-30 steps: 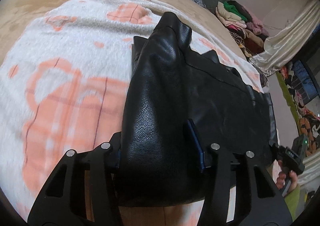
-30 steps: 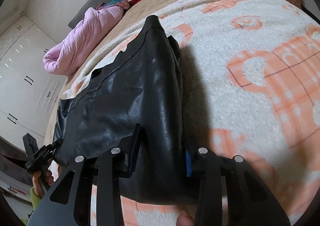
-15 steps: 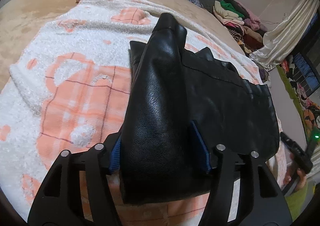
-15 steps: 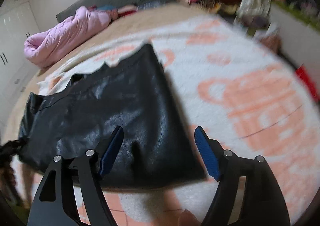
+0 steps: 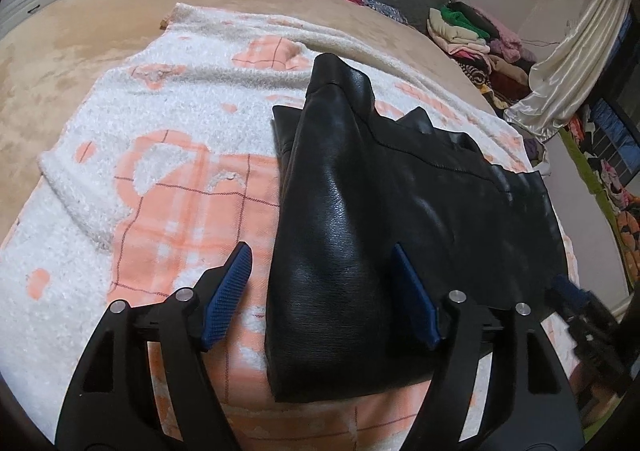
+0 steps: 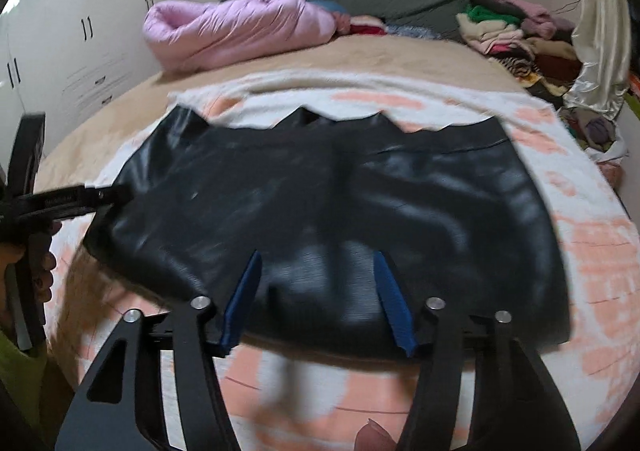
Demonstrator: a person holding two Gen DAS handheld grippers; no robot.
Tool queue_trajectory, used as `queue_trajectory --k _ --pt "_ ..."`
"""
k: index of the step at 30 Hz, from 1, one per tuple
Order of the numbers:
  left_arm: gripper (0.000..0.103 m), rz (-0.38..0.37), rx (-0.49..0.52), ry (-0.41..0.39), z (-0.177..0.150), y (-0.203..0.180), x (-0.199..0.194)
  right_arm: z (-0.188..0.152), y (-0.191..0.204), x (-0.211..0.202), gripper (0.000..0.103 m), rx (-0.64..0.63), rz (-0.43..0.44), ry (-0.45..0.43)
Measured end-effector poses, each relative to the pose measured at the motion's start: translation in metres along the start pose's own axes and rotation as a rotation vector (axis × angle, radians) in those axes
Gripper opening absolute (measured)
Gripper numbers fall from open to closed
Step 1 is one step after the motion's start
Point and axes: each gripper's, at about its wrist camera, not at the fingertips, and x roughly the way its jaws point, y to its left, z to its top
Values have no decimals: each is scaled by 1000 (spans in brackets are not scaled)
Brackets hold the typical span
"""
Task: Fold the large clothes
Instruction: 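Grasp the jacket edge with the right tool while the left tool pinches the fold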
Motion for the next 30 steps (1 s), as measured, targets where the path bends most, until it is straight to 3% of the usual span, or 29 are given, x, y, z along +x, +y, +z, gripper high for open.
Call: queue_trajectory --k 12,14,18,19,21,23,26,30 --pt "76 31 18 15 20 3 21 -11 18 51 52 33 8 129" --pt "79 47 27 28 29 3 30 -12 16 54 52 49 17 131" --pt "79 11 -6 87 43 12 52 -7 17 52 52 50 20 150" --pt "78 -5 -17 104 45 14 57 -1 17 51 51 58 26 159" --pt "62 -50 -15 115 45 15 61 18 13 43 41 77 45 120" --pt "44 -90 -25 119 42 13 61 39 12 39 39 82 37 67" --pt "40 -78 9 108 40 7 59 80 13 57 39 68 -4 45" --pt "39 -107 -7 114 41 12 59 113 6 100 34 115 -21 97"
